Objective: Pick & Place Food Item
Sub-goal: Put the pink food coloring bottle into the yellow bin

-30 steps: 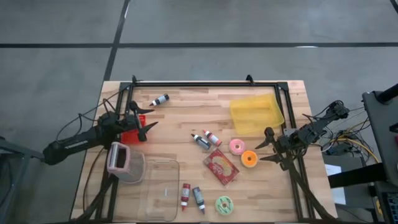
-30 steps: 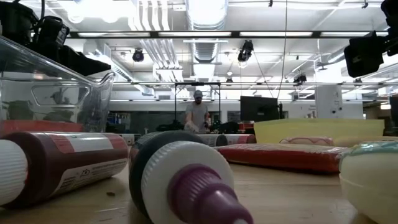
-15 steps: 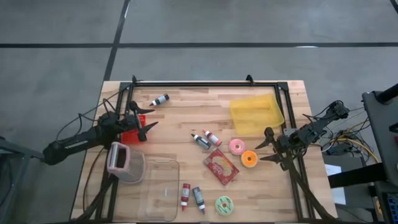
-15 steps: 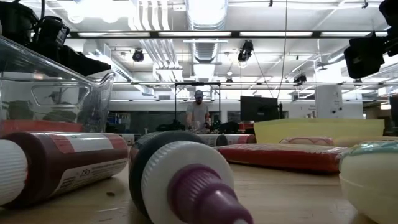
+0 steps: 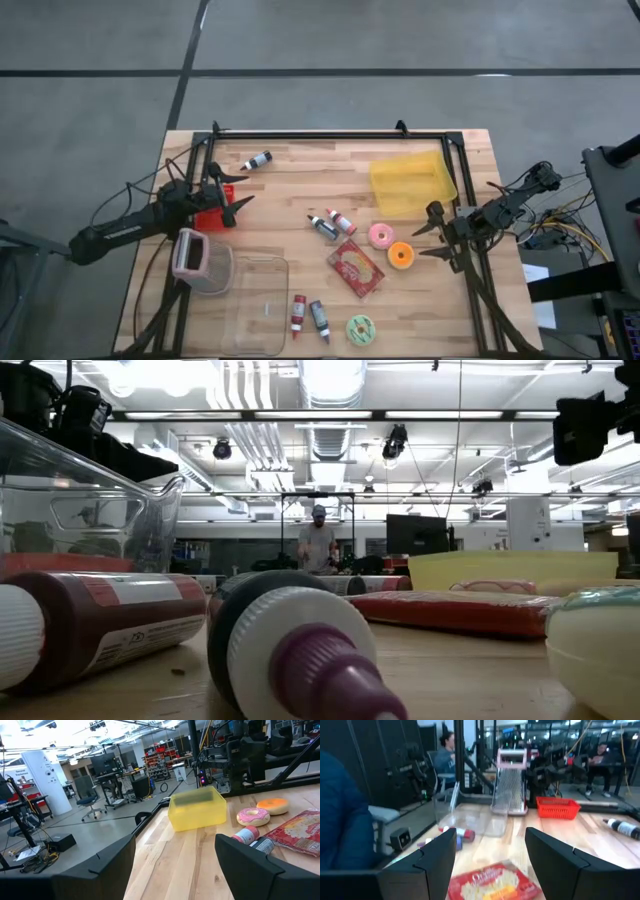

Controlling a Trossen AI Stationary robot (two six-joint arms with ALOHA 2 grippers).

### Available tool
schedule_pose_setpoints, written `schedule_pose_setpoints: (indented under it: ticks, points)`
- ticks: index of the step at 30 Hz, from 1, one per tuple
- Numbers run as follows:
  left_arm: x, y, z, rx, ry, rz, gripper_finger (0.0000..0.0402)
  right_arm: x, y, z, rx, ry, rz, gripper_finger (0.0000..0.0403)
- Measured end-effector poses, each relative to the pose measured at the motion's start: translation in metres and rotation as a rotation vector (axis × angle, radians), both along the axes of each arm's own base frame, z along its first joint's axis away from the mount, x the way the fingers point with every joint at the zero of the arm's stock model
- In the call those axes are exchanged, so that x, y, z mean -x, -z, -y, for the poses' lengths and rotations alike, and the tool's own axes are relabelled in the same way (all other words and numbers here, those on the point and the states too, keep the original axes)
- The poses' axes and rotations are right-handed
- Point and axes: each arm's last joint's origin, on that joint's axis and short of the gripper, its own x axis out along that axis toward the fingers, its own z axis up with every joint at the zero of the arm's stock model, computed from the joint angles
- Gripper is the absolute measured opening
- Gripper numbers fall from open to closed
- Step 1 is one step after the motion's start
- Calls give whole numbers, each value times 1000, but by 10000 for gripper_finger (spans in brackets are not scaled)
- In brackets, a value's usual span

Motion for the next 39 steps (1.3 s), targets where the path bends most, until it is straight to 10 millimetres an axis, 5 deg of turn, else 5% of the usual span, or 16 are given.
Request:
schedule_pose_setpoints:
  ticks: [6,39]
  points:
    - [0,0,0,0,0,0,278,2,-15,1,-91,-9,127,233]
    - [0,0,0,0,-1,0,278,0,-12,1,-52,46,109,233]
